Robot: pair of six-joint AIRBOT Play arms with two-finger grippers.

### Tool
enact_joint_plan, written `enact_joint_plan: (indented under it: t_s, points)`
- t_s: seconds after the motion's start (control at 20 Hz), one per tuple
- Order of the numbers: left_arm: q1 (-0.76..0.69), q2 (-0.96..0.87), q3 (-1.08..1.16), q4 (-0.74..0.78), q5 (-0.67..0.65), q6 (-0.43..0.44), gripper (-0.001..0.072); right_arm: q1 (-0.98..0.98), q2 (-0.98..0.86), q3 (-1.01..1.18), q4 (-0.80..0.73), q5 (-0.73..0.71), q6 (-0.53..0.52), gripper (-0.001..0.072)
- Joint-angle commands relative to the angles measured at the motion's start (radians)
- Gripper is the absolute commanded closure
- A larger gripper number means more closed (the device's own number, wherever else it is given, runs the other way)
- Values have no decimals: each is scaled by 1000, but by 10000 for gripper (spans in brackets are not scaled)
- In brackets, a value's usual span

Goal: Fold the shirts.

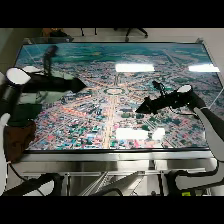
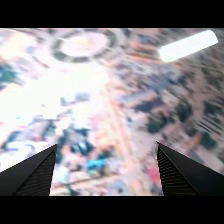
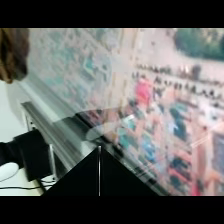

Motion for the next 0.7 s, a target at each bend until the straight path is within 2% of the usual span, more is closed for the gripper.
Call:
enact_joint_plan:
  t_s: [0.0, 0.05, 0.1, 0.15, 0.4, 0.65]
  points:
    - [189, -97, 143, 212, 45, -21, -5, 24, 113, -97, -60, -74, -8, 688]
    - [229, -140, 176, 233, 39, -21, -5, 24, 136, -114, -67, -70, 6, 549]
    - [274, -186, 204, 229, 24, -22, -5, 24, 148, -126, -70, -69, 35, 275]
    - [312, -225, 222, 230, 10, -22, -5, 24, 154, -135, -70, -69, 55, 53]
    - [425, -425, 232, 229, -71, -25, -4, 24, 151, -137, -69, -127, 59, 38]
    - [377, -595, 232, 220, 71, -25, -5, 24, 150, -137, -69, -172, 59, 42]
